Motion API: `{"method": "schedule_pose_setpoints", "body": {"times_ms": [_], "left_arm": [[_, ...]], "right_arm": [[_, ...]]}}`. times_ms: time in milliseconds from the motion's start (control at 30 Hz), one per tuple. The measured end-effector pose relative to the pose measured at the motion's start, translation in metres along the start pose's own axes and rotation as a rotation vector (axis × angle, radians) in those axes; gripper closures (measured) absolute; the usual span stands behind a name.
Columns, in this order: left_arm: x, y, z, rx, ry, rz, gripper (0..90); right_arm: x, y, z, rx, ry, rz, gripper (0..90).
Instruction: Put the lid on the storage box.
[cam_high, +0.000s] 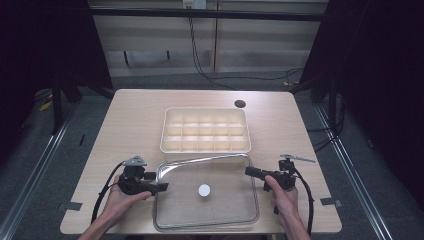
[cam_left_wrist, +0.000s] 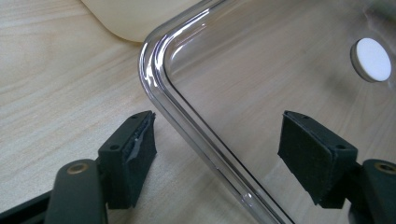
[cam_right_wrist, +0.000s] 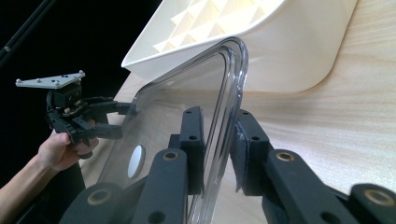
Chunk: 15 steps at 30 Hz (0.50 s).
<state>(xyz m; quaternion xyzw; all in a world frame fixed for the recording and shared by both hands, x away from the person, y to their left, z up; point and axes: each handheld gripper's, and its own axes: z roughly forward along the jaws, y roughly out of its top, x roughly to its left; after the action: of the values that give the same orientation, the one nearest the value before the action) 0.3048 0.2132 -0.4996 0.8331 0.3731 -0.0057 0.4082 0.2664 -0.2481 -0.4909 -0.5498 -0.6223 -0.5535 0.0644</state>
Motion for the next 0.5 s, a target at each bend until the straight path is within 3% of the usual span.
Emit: {"method": "schedule_pose_setpoints", "body": {"times_ms": [167,233,333,500], "left_arm": [[0.0003,0.0015,0.0033,-0.011,-0.035,-0.016,26.6],[0.0001,0.0023,0.0041,-0.013,-0.045,-0.045,27.3],[0.0015,0.0027,0.0027,-0.008,-0.07,-0.058,30.9],[-0.0014,0.005,-0.001,-0.026,-0.077,-0.038,34.4]], "right_arm": [[0.0011,0.0006,0.0001,-0.01,0.004,-0.004,77.0],[0.0022,0.0008,0.0003,-0.009,0.006,-0.007,76.9],[0.0016,0.0012,0.0011,-0.007,0.002,-0.007,76.8],[0.0023,0.0007,0.0016,0.017,-0.048,-0.026,75.0]]}}
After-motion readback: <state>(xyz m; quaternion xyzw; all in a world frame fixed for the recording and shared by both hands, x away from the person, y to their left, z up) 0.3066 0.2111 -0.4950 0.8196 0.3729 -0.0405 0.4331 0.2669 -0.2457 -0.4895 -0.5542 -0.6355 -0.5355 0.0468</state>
